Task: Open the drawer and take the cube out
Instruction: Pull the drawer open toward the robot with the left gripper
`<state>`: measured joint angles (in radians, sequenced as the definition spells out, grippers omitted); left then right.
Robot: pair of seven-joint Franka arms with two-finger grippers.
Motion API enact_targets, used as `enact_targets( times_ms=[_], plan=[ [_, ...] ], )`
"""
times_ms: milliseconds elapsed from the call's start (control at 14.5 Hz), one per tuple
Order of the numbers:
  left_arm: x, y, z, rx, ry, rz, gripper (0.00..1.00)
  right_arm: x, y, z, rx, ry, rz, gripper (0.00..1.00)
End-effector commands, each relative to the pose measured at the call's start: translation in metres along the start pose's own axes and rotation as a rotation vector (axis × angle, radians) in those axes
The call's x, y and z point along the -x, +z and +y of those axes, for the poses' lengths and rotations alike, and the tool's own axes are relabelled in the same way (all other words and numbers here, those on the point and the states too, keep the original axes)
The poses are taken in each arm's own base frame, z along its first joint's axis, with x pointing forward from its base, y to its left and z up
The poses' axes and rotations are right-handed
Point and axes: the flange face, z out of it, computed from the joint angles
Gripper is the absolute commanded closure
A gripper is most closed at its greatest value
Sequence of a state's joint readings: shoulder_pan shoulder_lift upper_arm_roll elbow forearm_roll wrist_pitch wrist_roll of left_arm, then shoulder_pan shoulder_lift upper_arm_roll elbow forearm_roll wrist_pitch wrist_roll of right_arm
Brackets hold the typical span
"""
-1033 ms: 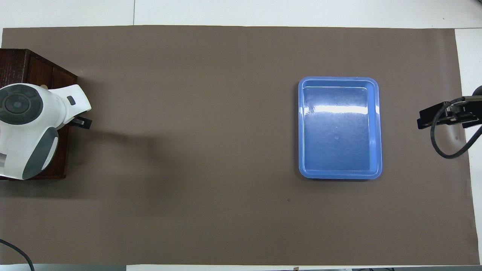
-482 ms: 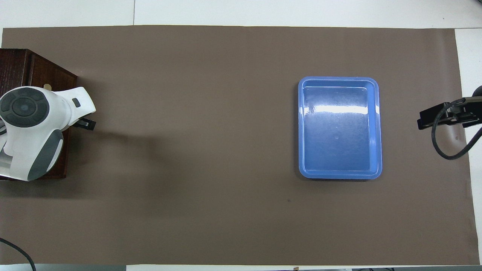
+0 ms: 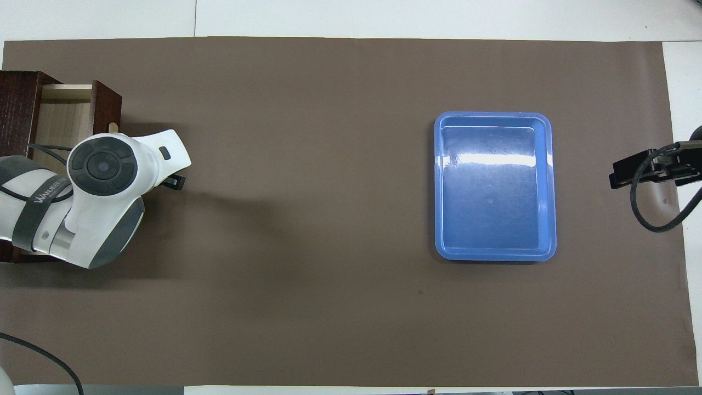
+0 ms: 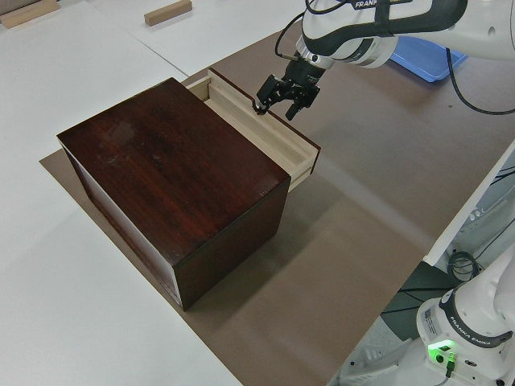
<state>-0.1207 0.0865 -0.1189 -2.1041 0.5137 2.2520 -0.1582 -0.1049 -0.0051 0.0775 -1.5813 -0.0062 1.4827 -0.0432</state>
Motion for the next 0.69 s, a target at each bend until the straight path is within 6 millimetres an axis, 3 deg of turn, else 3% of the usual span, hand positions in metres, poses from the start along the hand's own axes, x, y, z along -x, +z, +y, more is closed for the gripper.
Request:
enact_targets(
  times_ms=[0, 275, 620],
  plan=[
    [0.003, -0.009, 0.031, 0.039, -0.032, -0.011, 0.00, 0.006, -0.003, 0.014, -0.029, -0.016, 0.002, 0.00],
    [0.002, -0.012, 0.037, 0.062, -0.068, -0.012, 0.00, 0.006, -0.003, 0.015, -0.028, -0.013, 0.003, 0.00],
    [-0.005, -0.022, 0.031, 0.055, -0.080, -0.015, 0.00, 0.005, -0.003, 0.014, -0.026, -0.016, 0.005, 0.00]
  ],
)
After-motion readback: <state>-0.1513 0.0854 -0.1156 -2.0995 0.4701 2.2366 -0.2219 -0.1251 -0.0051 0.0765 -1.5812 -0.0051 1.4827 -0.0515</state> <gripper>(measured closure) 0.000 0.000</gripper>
